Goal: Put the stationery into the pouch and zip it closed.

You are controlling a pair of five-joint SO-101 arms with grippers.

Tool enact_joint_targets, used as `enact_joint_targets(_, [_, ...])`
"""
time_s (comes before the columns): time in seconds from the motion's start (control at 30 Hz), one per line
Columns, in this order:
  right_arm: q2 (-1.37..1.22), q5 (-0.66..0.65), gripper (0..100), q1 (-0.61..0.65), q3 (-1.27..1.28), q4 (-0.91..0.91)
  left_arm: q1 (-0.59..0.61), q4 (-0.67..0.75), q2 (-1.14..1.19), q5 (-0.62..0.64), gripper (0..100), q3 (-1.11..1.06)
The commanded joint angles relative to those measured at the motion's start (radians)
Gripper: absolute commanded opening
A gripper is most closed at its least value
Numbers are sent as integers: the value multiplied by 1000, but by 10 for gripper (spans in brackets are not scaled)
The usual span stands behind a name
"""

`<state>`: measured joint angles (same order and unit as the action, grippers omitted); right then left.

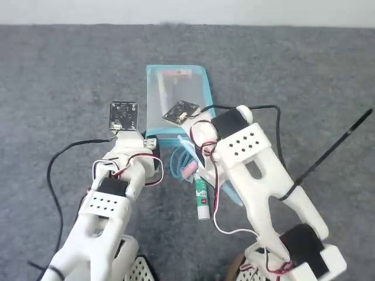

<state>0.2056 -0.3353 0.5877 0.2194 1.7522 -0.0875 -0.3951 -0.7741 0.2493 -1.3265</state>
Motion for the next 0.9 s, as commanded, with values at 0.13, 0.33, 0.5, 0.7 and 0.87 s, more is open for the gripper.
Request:
enact_joint_targets(0.13, [-74,-3,8,5,-43,28,-9,38,-6,9,11,35])
enact_joint_targets(0.33, [-173,46,8,-58,-218,36,-9,38,-6,9,11,33])
enact_joint_targets(0.5, [-309,52,8,-84,-362,38,-9,38,-6,8,11,33])
enact_joint_targets(0.7, [-509,115,8,-90,-623,38,-21,38,-5,-57,11,31])
enact_joint_targets(0.87, [-610,207,8,-87,-861,39,-63,35,-6,-60,11,25])
